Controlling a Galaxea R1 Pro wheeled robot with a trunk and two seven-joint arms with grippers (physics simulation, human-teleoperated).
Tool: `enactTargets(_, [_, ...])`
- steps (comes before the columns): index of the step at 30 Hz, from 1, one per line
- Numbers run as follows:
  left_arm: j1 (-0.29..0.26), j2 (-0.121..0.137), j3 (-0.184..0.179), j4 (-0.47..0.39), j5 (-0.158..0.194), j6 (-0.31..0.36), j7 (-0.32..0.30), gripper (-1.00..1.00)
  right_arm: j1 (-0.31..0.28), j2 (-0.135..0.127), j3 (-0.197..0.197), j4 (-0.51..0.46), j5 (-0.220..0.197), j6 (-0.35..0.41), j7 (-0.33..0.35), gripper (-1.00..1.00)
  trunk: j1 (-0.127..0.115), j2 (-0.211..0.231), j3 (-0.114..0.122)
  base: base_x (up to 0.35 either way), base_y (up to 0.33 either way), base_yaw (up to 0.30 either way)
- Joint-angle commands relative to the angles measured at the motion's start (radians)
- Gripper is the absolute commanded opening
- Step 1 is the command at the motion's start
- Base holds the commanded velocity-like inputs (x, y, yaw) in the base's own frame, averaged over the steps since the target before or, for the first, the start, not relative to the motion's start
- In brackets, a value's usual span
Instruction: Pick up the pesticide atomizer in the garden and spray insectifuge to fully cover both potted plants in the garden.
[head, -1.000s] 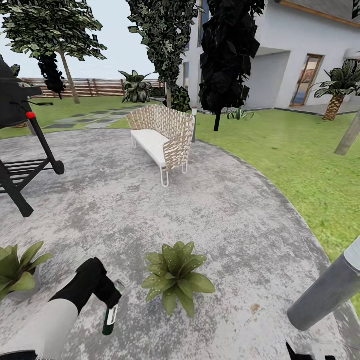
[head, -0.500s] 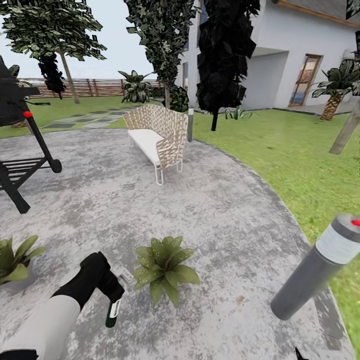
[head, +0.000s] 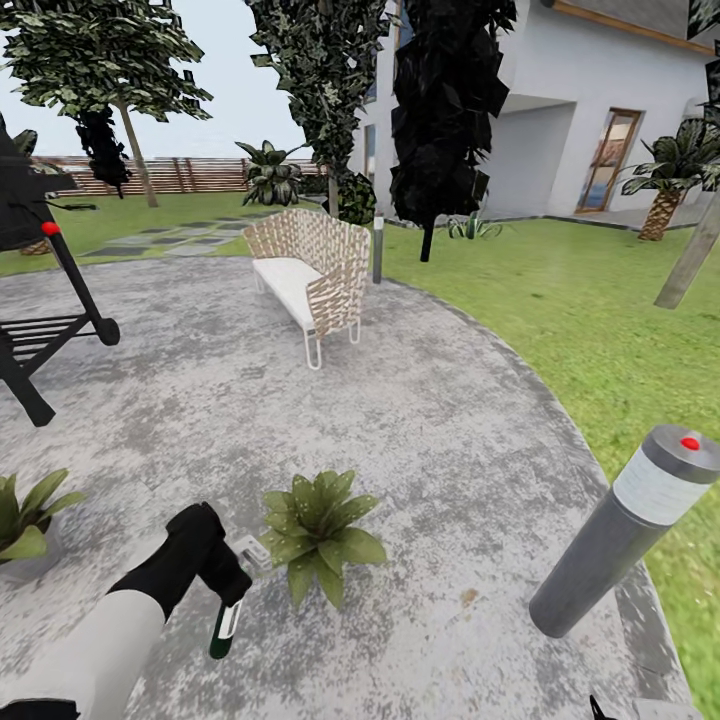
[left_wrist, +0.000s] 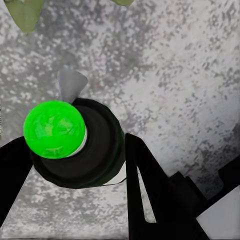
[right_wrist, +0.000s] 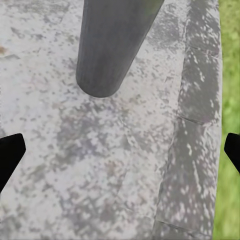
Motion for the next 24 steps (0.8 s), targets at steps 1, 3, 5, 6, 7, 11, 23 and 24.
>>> enactTargets(1, [0.003,0.004,-0.018,0.001,-0.004,0.007,-0.005,-1.00,-0.001,0.000,-0.008,0.001,0.008,-0.003,0.002,1.00,0.000,0.000,-0.001,0.004,-0.002,0.000])
enactTargets(3, [0.006,0.012,-0.030,0.007,-0.004,0.006,-0.002,-1.00,-0.001,0.000,-0.009,0.001,0.008,-0.003,0.002,1.00,0.000,0.000,-0.001,0.002,-0.001,0.000])
enactTargets(5, [0.024,0.022,-0.031,0.009,-0.004,0.005,-0.001,-1.00,-0.001,0.000,-0.009,0.001,0.008,-0.004,0.002,1.00,0.000,0.000,-0.001,0.000,0.000,0.000])
enactTargets(6, [0.034,0.026,-0.031,0.009,-0.003,0.005,0.000,-1.00,-0.001,0.000,-0.009,0.001,0.008,-0.004,0.002,1.00,0.000,0.000,-0.001,0.000,0.000,0.000])
enactTargets(7, [0.043,0.031,-0.030,0.008,-0.003,0.005,0.001,-1.00,-0.001,0.000,-0.009,0.001,0.008,-0.004,0.002,1.00,0.000,0.000,-0.001,0.000,0.000,0.000])
enactTargets(11, [0.061,0.037,-0.033,0.007,-0.003,0.005,0.019,-1.00,-0.001,0.000,-0.009,0.001,0.008,-0.003,0.002,1.00,0.000,0.000,-0.001,0.000,0.000,0.000])
enactTargets(23, [0.113,0.031,-0.033,0.010,-0.004,0.005,0.114,-1.00,-0.001,0.002,-0.009,0.001,0.008,-0.004,0.002,1.00,0.000,0.000,-0.001,0.000,0.000,-0.105])
enactTargets(24, [0.118,0.032,-0.032,0.010,-0.003,0.005,0.125,-1.00,-0.001,0.003,-0.008,0.001,0.008,-0.003,0.002,1.00,0.000,0.000,-0.001,0.000,0.000,-0.012])
